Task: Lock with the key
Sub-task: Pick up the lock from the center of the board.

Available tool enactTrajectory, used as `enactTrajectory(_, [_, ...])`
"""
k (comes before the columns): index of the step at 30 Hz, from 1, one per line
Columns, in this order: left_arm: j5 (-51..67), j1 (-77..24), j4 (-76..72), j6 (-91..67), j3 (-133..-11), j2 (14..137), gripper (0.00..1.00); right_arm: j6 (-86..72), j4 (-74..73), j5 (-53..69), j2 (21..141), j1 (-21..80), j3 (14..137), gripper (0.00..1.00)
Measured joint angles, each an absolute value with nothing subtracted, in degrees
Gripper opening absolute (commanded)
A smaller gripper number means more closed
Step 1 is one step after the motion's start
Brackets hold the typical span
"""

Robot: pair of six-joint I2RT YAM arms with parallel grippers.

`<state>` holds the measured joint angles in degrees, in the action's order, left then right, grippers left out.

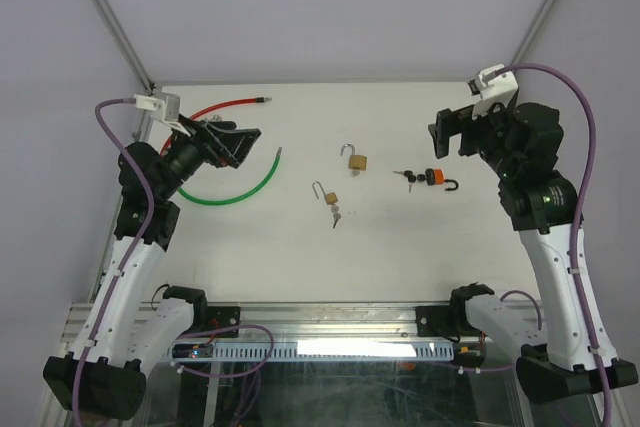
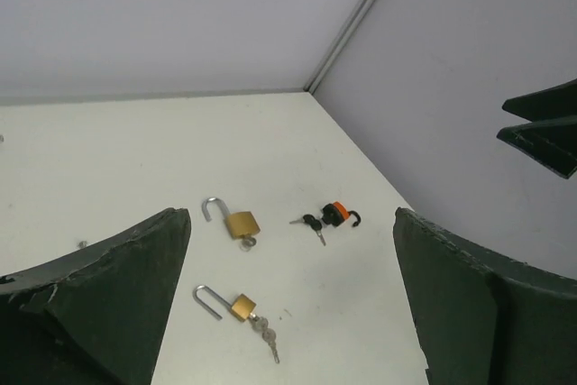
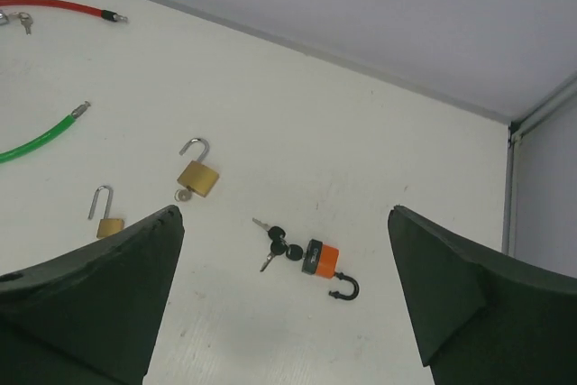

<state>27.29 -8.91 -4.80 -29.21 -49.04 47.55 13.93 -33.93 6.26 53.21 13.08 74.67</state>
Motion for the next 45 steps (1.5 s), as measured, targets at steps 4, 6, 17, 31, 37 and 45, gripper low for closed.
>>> enactTrajectory(4, [26.92,-8.49,-3.73,-29.71,-46.06,47.55,0.99,9.93,-34.39,9.80,53.21,6.76,72.79,1.00])
enactTrajectory(6, [25.39,-10.22,-2.48,-29.63,-44.93,47.55,0.99,7.88,-34.44,12.01,53.21,3.88,71.64,1.00])
enactTrajectory(17, [17.17,-23.73,-5.61,-29.65,-34.52,48.45,0.99,4.60,-31.75,34.26,53.41,-6.44,61.98,1.00])
enactTrajectory(31, [13.26,-26.68,-19.16,-34.72,-25.76,63.42,0.96,11.25,-28.29,58.41,57.89,-8.54,50.63,1.00])
enactTrajectory(37, [-5.91,-37.85,-12.86,-33.23,-29.74,67.35,0.99,15.16,-28.64,59.22,57.28,-8.64,50.57,1.00])
enactTrajectory(45, [-20.16,-44.10,-8.91,-40.03,-36.86,74.98,0.96,17.98,-29.39,59.18,56.62,-8.73,50.54,1.00])
